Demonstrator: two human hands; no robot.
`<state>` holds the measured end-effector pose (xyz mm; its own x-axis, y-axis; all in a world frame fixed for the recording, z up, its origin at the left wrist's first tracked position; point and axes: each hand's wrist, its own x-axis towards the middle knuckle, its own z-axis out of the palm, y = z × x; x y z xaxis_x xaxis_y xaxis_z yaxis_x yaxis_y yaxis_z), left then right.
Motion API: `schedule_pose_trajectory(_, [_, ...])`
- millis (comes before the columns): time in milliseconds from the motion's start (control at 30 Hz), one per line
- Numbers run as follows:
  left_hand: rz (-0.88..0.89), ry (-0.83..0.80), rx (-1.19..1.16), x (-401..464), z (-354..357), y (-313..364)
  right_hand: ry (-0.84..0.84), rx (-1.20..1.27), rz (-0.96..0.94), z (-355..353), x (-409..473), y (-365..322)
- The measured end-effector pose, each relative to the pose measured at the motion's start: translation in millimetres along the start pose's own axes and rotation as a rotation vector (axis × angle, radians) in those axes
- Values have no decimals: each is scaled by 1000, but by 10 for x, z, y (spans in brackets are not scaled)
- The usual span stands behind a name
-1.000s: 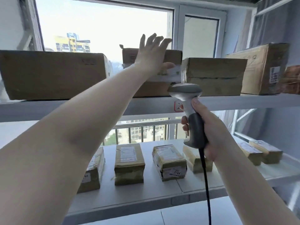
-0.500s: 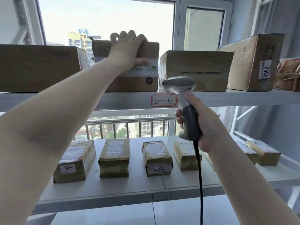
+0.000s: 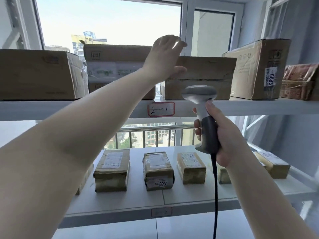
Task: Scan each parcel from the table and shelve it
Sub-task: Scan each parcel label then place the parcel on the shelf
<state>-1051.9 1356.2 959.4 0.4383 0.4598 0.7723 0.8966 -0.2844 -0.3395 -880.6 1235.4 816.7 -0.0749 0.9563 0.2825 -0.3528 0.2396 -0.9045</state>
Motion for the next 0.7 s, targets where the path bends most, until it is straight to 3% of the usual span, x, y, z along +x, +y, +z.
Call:
schedule_pose_trajectory(267, [-83, -196, 16, 447, 306, 406, 124, -33, 36, -424, 11, -45])
schedule_pose_trajectory(700, [-89, -173, -25, 401, 248, 376, 134, -15, -14, -575, 77, -114])
